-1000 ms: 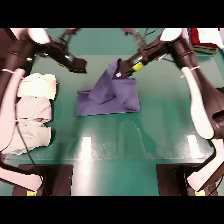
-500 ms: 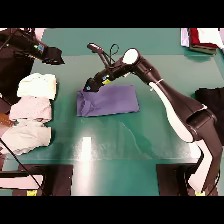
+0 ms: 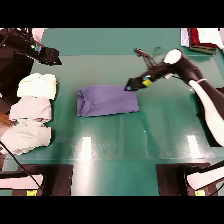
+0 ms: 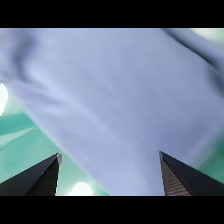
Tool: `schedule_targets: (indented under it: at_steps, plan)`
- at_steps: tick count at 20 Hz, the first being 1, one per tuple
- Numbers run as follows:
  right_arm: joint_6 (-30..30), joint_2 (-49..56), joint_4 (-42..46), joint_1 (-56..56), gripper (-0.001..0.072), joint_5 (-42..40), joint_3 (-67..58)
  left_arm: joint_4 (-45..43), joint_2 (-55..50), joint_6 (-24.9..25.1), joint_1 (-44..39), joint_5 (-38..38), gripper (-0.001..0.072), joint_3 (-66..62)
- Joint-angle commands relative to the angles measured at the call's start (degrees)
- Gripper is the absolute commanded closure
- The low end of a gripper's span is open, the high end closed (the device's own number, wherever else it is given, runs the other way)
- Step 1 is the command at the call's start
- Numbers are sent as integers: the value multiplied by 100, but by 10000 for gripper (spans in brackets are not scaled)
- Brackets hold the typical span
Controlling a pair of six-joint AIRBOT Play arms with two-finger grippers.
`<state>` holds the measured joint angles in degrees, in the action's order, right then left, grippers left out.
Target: Fold the shirts.
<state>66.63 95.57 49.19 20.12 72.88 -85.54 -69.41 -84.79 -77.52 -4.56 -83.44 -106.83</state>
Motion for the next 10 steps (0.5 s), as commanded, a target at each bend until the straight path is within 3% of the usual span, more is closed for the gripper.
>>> schedule_targets:
  at_steps: [1, 5, 10]
  plan:
    - [37, -229, -437, -863, -8, -205, 1032, 136, 4, -7, 4, 155, 684, 7]
    - [-479, 210, -1370, -922, -2, -474, 1408, 221, 4, -7, 4, 313, 684, 7]
    - [-634, 1217, -2044, -214, 41, -223, 570, 295, 4, -7, -7, 291, 684, 7]
